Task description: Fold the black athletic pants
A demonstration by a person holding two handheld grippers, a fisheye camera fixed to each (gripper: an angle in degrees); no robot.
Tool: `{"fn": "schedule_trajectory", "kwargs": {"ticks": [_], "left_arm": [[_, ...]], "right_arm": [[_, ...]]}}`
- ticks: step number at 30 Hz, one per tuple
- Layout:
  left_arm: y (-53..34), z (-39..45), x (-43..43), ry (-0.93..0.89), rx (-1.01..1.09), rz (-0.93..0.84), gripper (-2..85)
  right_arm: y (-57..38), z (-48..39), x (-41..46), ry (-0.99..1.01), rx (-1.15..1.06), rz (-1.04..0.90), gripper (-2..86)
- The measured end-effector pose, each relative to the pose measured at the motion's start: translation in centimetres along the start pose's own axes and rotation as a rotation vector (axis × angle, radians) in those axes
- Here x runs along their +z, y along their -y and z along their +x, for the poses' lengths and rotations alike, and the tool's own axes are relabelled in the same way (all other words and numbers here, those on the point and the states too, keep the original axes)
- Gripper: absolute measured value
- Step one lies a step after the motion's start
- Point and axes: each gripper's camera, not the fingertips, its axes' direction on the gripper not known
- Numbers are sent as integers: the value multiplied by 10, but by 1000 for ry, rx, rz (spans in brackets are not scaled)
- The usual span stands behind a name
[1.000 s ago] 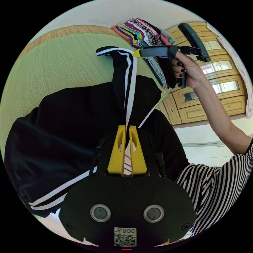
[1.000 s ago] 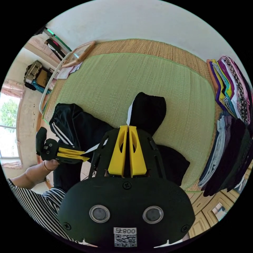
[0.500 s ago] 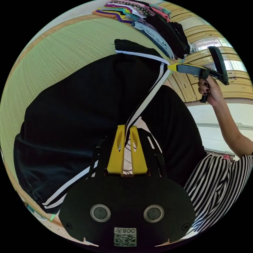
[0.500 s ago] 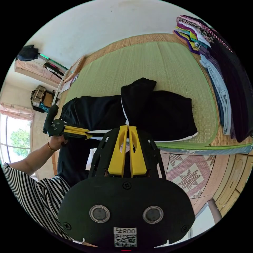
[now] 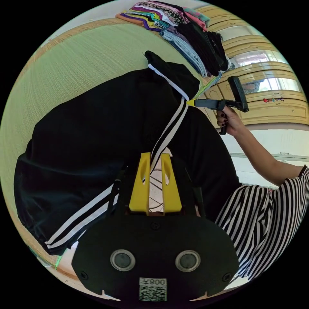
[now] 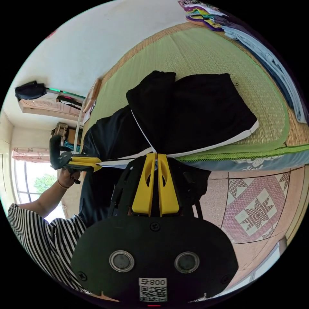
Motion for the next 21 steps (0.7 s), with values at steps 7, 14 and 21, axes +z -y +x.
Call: {"fn": "schedule_trajectory", "kwargs": {"ticks": [7,14,21], "left_arm": [[39,7,-18,-27,-30,158,60],[124,-2,0,-123,-71,149,71],[185,-26,24,-226,-207,138,65]], "right_arm": [[-37,40,-28,153,57,57,6],[-64,56,-50,212,62,63,6],[-94,59,-70,245,53,93,11]]}}
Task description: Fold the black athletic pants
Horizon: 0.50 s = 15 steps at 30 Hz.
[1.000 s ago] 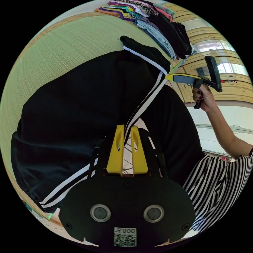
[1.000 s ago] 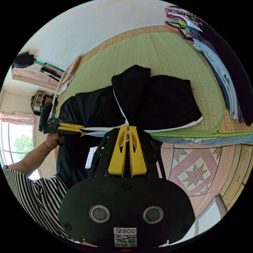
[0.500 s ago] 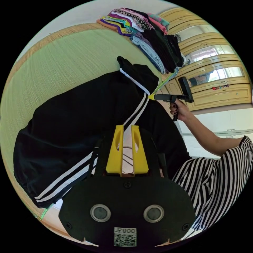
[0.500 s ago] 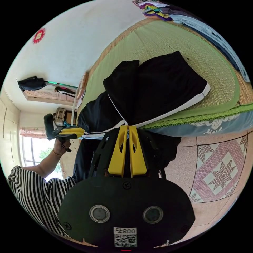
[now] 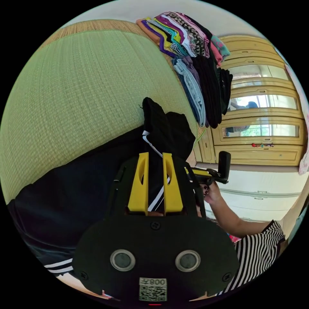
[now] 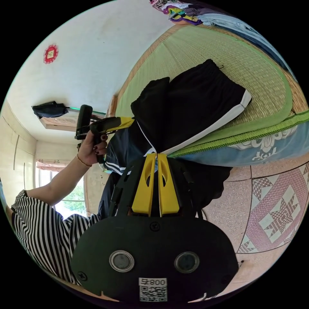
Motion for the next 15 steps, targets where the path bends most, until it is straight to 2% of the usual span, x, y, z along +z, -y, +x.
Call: {"fn": "schedule_trajectory", "kwargs": {"ticks": [4,8,15], "left_arm": [[20,-2,10,-50,-15,1,30],[34,5,15,-56,11,2,18],[58,22,24,-76,53,0,13]], "right_arm": [[-20,-15,-23,-60,-36,71,25],[-24,-56,-33,-197,-173,125,64],[-13,-119,-6,-438,-435,85,85]]}}
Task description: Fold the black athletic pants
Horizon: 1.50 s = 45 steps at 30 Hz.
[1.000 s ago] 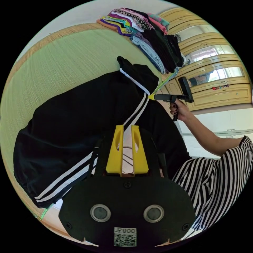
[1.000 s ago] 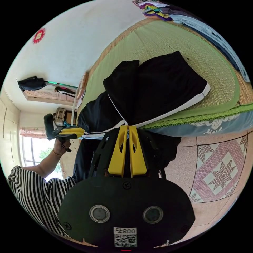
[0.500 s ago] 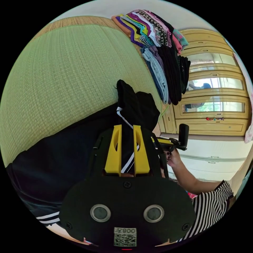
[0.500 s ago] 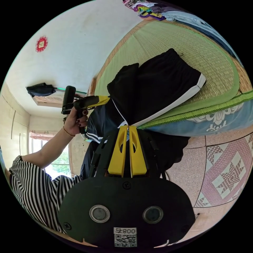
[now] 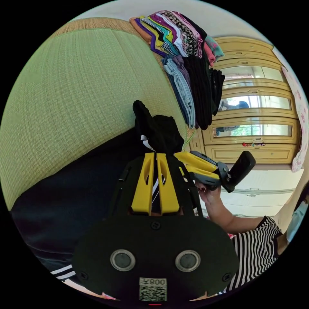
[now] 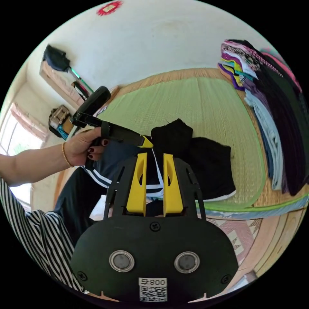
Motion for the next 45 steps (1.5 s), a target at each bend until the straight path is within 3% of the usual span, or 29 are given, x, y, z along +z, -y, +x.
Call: {"fn": "schedule_trajectory", "kwargs": {"ticks": [9,20,25,33,45], "left_arm": [[38,18,23,-6,38,-32,13],[79,48,54,4,145,-86,29],[93,54,52,-58,195,-9,32],[132,65,80,94,183,-17,64],[209,115,174,417,272,-223,73]], "right_arm": [[-6,-23,1,-129,-110,-50,88],[-45,22,-35,-11,85,41,20],[-71,61,-61,65,236,121,11],[-118,123,-89,166,424,213,8],[-159,185,-105,272,570,256,7]]}}
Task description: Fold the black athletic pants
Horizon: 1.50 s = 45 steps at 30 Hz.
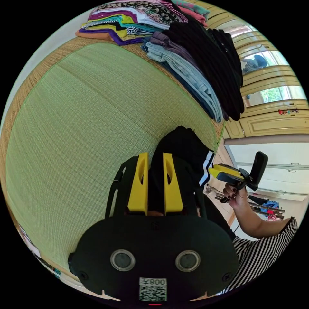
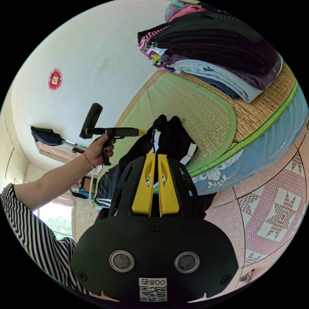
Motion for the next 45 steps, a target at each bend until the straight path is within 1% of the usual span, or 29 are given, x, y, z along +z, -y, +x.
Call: {"fn": "schedule_trajectory", "kwargs": {"ticks": [2,4,9,11,14,17,23,28,36,45], "left_arm": [[13,9,10,27,18,-47,56],[18,15,12,19,35,-41,36],[25,32,-2,-24,74,37,14],[28,45,-17,-37,129,83,11],[33,64,-31,11,203,115,9],[43,76,-26,61,241,80,8],[62,81,14,93,191,-33,8],[71,90,14,108,204,-15,9],[78,91,24,145,179,-70,10],[68,86,10,149,170,-64,11]], "right_arm": [[2,7,-5,5,5,-2,6],[4,12,-9,11,5,-4,7],[8,20,-26,53,6,16,7],[7,23,-39,91,13,50,7],[2,28,-55,141,29,93,7],[-3,39,-64,148,62,113,6],[-6,65,-60,98,136,81,6],[-2,72,-62,96,141,71,6],[3,78,-61,106,161,63,7],[10,53,-69,8,94,71,2]]}}
